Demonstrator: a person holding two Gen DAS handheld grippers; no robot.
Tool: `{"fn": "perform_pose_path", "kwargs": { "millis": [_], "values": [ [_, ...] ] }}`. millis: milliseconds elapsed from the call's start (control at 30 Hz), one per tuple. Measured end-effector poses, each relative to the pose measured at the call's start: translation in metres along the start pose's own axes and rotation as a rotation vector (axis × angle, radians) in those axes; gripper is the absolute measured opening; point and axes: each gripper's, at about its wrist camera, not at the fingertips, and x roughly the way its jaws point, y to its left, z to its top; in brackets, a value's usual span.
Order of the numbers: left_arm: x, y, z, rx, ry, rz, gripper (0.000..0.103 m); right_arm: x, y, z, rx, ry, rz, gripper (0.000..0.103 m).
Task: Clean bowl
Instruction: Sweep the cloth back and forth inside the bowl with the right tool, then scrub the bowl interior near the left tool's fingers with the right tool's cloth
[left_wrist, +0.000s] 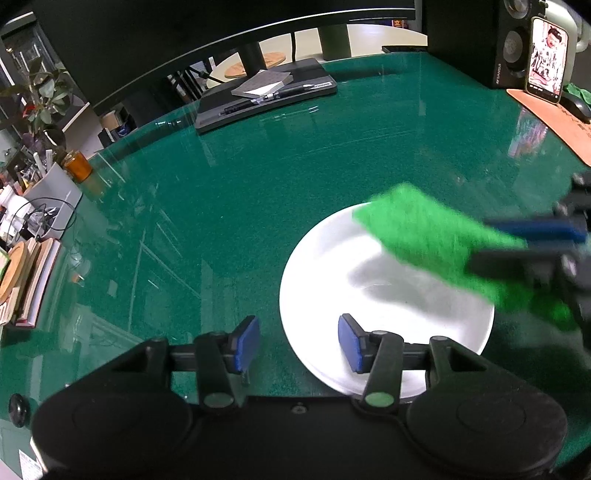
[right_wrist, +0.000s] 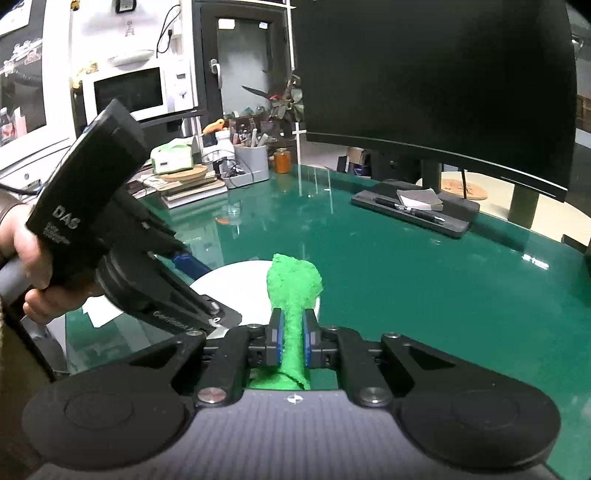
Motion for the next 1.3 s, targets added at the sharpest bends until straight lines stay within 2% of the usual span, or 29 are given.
{"fn": "perform_pose_path", "kwargs": {
  "millis": [133, 200, 367, 500, 633, 733, 800, 900, 933, 1000, 1067, 1167, 1300],
  "values": [
    [0.0, 0.0, 0.0, 0.004, -0.002, 0.001, 0.047, -0.005, 0.011, -0.003, -0.012, 0.014, 0.065, 0.01],
    [0.0, -0.001, -0.001, 0.006, -0.002, 0.002, 0.047, -0.004, 0.009, -0.004, -0.006, 0.008, 0.057, 0.01],
    [-0.001, 0.001, -0.001, 0.0, 0.002, -0.003, 0.047, 0.004, -0.01, -0.001, 0.021, -0.017, -0.029, 0.011],
    [-0.003, 0.0, -0.002, 0.007, 0.015, -0.011, 0.047, 0.016, -0.018, 0.003, 0.009, -0.024, -0.034, 0.011],
    [-0.009, -0.004, -0.005, 0.07, 0.024, -0.057, 0.047, 0.023, -0.017, 0.004, 0.003, -0.029, -0.014, 0.012],
    [-0.01, -0.006, -0.004, 0.103, 0.028, -0.08, 0.051, 0.024, -0.016, 0.005, 0.0, -0.03, -0.011, 0.013],
    [-0.007, -0.005, -0.001, 0.091, 0.03, -0.088, 0.057, 0.021, -0.015, 0.006, 0.008, -0.034, -0.01, 0.013],
    [-0.003, -0.003, 0.002, 0.076, 0.026, -0.098, 0.058, 0.013, -0.014, 0.006, 0.012, -0.041, -0.012, 0.013],
    [-0.002, -0.002, 0.003, 0.069, 0.025, -0.099, 0.057, 0.011, -0.014, 0.006, 0.013, -0.044, -0.013, 0.013],
    [0.001, 0.001, 0.005, 0.04, 0.026, -0.092, 0.039, 0.001, -0.012, 0.004, 0.001, -0.047, -0.03, 0.013],
    [0.004, 0.005, 0.007, -0.001, 0.029, -0.078, 0.033, -0.005, -0.011, 0.002, -0.012, -0.054, -0.049, 0.013],
    [0.006, 0.009, 0.01, -0.04, 0.029, -0.056, 0.033, -0.017, 0.0, -0.002, -0.109, -0.058, -0.102, 0.013],
    [0.007, 0.013, 0.011, -0.07, 0.024, -0.027, 0.032, -0.018, 0.015, -0.012, -0.187, -0.012, -0.054, 0.013]
  ]
}}
